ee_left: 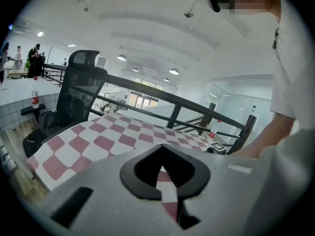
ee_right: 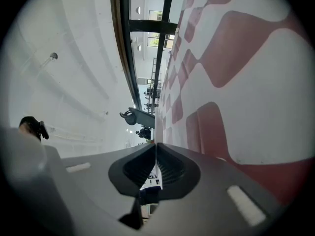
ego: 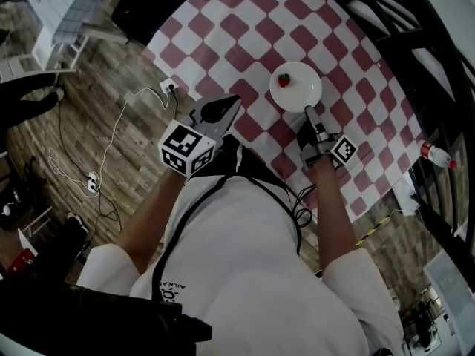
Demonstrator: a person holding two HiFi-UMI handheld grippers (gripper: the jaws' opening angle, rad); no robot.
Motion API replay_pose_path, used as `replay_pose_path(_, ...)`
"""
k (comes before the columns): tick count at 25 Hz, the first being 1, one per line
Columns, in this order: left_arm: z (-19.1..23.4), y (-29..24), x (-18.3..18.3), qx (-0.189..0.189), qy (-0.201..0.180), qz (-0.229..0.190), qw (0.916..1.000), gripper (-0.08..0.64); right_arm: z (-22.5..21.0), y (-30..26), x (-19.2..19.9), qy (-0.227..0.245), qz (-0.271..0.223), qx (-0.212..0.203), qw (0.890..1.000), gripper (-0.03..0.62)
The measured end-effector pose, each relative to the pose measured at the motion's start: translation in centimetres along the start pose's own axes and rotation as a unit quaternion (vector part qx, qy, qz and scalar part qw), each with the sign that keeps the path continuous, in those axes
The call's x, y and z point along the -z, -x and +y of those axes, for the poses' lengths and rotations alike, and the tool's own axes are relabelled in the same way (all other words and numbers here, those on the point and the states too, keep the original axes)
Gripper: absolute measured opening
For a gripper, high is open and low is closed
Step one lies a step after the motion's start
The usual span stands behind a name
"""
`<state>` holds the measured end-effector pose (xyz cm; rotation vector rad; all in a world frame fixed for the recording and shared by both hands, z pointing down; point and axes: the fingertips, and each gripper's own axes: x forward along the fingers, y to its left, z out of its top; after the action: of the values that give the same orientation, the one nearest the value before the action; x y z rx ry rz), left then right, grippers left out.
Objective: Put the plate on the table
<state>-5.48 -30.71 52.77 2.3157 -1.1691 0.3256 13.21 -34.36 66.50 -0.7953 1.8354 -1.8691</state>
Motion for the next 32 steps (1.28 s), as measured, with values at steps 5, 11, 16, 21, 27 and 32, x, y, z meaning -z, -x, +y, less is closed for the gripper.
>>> replay_pose_path(5, 0.2, 0.6, 0.7, -0.008, 0.005, 0.002, 1.0000, 0.005, -0.7, -0.3, 0.2, -0.006, 0.002, 0.007, 1.000, 0.017)
replay_pose_path(11, 0.3, 1.0, 0.9, -0.016, 0.006, 0.004, 0.9998, 0.005, -1.6, -0.4, 0.5, -0.007, 0.007, 0.017, 1.000, 0.017)
replay_pose_path(16, 0.5, 1.4, 0.8, -0.021, 0.004, 0.004, 0.9998, 0.005, -2.1, -0.8, 0.6, -0.008, 0.010, 0.029, 0.999, 0.018)
replay_pose_path(21, 0.7, 1.6, 0.9, -0.024, 0.006, 0.003, 0.9997, 0.005, -2.1, -1.0, 0.6, -0.012, 0.010, 0.035, 0.999, 0.018)
replay_pose_path(27, 0.6, 1.7, 0.8, -0.023, 0.006, 0.002, 0.9997, 0.005, -3.0, -0.9, 0.6, -0.018, 0.009, 0.065, 0.998, 0.015)
replay_pose_path(32, 0.4, 1.6, 0.7, -0.018, 0.003, 0.003, 0.9998, 0.005, -3.4, -0.8, 0.7, -0.026, 0.006, 0.085, 0.996, 0.015)
